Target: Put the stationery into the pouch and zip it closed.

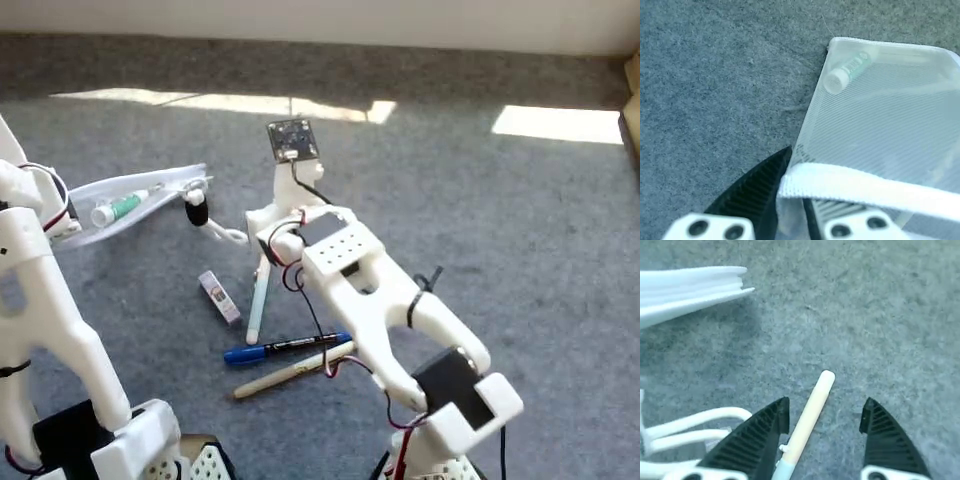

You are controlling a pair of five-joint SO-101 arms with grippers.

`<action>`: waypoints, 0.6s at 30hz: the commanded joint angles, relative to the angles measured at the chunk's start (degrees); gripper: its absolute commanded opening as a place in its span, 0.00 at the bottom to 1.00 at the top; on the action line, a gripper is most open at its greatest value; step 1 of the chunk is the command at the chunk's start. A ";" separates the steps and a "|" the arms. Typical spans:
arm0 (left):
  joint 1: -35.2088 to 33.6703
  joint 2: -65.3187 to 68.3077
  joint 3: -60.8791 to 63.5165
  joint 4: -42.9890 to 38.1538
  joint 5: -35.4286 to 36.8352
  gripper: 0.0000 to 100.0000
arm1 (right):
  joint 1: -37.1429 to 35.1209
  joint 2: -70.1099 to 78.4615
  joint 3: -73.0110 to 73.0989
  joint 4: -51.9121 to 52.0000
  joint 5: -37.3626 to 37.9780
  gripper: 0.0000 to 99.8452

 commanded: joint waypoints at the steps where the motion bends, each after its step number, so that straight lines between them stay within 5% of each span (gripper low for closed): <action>1: -1.45 -0.22 0.04 -1.23 0.62 0.01 | 0.31 1.27 -5.41 0.22 -0.53 0.18; 18: -1.45 -0.22 0.04 -1.23 0.62 0.01 | -0.75 13.14 -11.03 0.22 -0.18 0.18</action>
